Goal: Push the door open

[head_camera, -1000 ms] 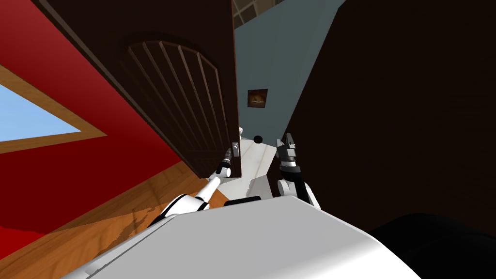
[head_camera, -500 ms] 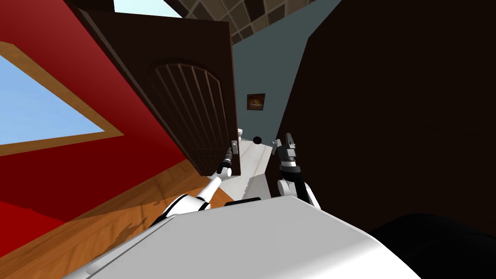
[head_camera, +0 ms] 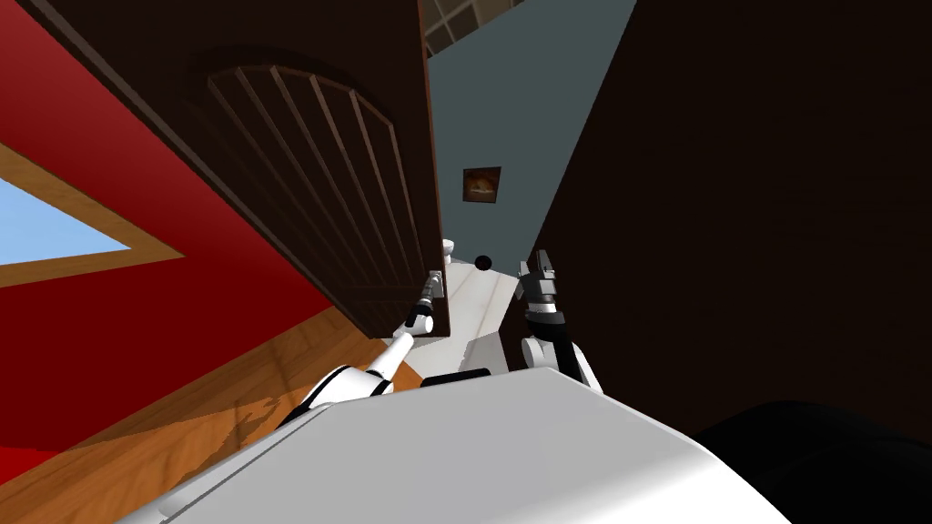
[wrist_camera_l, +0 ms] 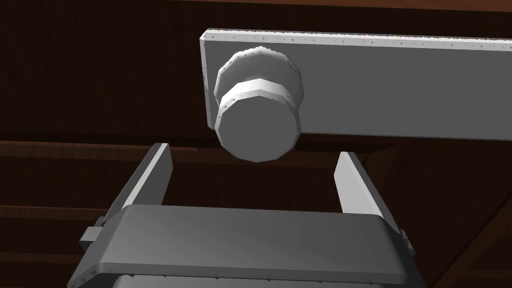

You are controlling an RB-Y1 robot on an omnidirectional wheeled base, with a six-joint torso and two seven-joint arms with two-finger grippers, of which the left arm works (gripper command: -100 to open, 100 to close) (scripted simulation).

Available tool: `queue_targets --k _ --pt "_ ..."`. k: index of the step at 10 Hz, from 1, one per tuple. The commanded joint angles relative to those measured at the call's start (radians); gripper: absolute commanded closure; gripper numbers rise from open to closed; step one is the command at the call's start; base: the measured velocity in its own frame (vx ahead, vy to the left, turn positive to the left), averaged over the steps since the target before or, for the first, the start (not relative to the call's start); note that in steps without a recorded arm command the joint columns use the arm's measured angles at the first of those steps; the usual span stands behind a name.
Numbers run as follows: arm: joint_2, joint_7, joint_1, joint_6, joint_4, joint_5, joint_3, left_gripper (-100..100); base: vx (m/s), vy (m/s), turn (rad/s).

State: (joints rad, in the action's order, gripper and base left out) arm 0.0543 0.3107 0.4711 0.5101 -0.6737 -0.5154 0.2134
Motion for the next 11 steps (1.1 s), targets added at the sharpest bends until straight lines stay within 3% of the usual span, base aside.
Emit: queue_targets --k 1,2,3,4,9,10,11 --pt "-0.006 0.002 -0.001 0.007 0.002 -0.001 -0.002 -100 0.234 -0.053 -0.034" --pt "-0.013 0.002 -0.003 0.011 0.003 -0.001 -0.002 -100 0.234 -0.016 -0.027" --pt "-0.009 0.002 -0.003 0.008 0.001 -0.001 -0.002 -100 0.103 -0.001 -0.005" --pt "-0.009 0.002 -0.003 0.008 0.001 -0.001 -0.002 100 -0.012 -0.003 0.009" --pt "-0.009 0.002 -0.003 0.008 0.001 -0.001 -0.002 100 -0.021 0.001 -0.001" --pt "0.009 0.024 0.001 0.015 0.012 -0.018 -0.015 100 0.108 0.041 0.061" --pt "0.013 0.029 0.003 0.018 0.014 -0.023 -0.019 100 0.151 0.045 -0.007"
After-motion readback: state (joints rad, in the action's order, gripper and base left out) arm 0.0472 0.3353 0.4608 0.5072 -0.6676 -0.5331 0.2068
